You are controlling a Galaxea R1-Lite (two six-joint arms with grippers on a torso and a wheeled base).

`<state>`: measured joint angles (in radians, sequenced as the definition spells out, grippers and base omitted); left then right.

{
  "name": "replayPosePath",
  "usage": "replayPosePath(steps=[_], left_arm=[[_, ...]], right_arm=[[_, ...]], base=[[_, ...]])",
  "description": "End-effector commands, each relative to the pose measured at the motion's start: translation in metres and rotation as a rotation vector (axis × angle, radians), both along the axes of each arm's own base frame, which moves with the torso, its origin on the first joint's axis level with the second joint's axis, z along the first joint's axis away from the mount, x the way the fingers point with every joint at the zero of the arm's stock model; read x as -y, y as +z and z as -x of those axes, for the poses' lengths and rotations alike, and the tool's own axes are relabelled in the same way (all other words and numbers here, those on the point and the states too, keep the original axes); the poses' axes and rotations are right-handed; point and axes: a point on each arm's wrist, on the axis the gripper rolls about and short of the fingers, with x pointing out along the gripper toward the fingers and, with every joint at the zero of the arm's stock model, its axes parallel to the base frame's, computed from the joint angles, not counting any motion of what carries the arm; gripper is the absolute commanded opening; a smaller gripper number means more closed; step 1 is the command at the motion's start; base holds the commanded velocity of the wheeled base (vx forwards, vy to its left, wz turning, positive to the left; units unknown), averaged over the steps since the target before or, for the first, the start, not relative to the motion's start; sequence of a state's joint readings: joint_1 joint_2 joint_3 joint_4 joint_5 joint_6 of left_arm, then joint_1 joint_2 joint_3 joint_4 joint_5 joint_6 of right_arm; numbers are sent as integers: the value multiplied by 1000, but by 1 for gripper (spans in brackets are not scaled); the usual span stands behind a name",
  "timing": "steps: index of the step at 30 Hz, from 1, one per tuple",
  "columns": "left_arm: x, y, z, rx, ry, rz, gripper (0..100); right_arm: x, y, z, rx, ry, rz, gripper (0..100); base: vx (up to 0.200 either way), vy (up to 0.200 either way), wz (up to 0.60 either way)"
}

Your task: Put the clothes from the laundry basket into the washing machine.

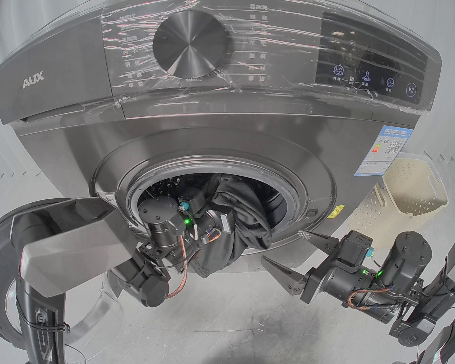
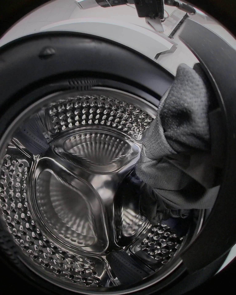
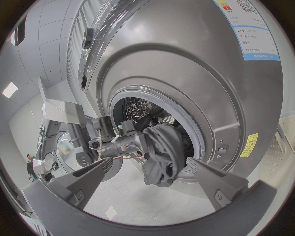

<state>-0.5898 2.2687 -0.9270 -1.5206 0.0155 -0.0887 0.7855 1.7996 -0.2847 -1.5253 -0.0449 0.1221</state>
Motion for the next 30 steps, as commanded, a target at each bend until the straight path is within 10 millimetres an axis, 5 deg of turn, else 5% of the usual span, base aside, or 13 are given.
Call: replayPosePath(steps=[1,21,26,27,30], left_arm=[[13,-16,-33,-5,41,6,0],[-1,24,-121,38,243,45,0],[-1,23,-122,37,250,47,0],[0,21,-120,28,247,44,100],[0,17,-113,-3,242,25,100]], right_arm=[[0,6,1,18,2,-15,100],[0,4,2,15,5,-11,100],[0,4,2,14,8,-13,100],[-1,4,2,14,6,-13,100],[-1,4,2,13,8,-12,100]], base=[[0,0,0],[0,0,0],[0,0,0],[0,0,0],[0,0,0]])
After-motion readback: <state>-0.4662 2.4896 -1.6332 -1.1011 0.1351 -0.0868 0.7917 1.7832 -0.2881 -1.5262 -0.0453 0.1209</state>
